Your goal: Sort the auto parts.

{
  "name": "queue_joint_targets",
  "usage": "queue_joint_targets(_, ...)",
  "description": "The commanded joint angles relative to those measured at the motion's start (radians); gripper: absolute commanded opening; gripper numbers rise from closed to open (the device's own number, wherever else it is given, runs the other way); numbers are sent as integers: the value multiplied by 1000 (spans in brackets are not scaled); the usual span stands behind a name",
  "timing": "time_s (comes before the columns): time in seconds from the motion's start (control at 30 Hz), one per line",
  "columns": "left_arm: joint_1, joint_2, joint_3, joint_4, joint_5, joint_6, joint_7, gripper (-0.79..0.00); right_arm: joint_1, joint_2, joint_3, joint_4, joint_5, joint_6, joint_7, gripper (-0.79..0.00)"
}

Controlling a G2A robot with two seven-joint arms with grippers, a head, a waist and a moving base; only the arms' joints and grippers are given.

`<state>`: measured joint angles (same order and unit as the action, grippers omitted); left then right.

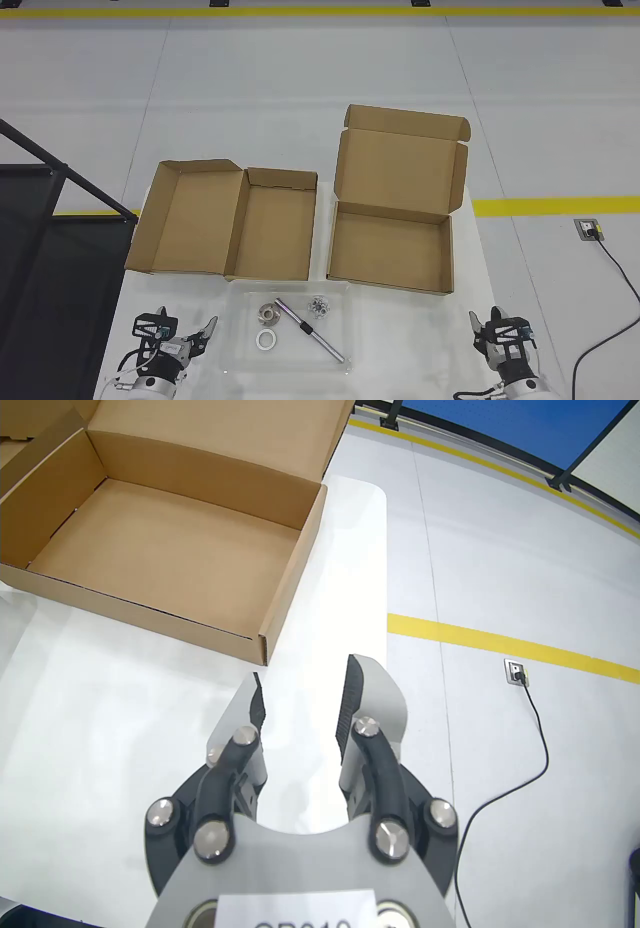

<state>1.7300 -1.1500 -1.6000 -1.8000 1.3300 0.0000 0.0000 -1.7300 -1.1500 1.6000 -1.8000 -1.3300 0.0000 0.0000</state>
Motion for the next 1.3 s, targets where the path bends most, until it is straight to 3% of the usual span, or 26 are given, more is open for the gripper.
queue_joint_targets(0.0, 0, 0, 0, 0, 0, 0, 0, 0, 0, 0, 0, 0, 0, 0, 0, -433)
queue_joint_targets(0.5, 0, 0, 0, 0, 0, 0, 0, 0, 0, 0, 0, 0, 0, 0, 0, -433)
queue_joint_targets(0.53, 0, 0, 0, 0, -1, 0, 0, 0, 1, 0, 0, -1, -1, -2, 0, 0)
queue_joint_targets(0.8, 44, 0, -52, -18, -103, -115, 94, 0, -5, 5, -30, -137, -115, -104, 64, 0)
queue_joint_targets(1.1, 164, 12, -210, -81, -199, -315, 162, 0, 10, 24, -72, -398, -185, -441, 289, 0)
queue_joint_targets(1.27, 184, 15, -253, -82, -266, -391, 131, 0, 83, 23, -190, -464, -171, -539, 459, 0)
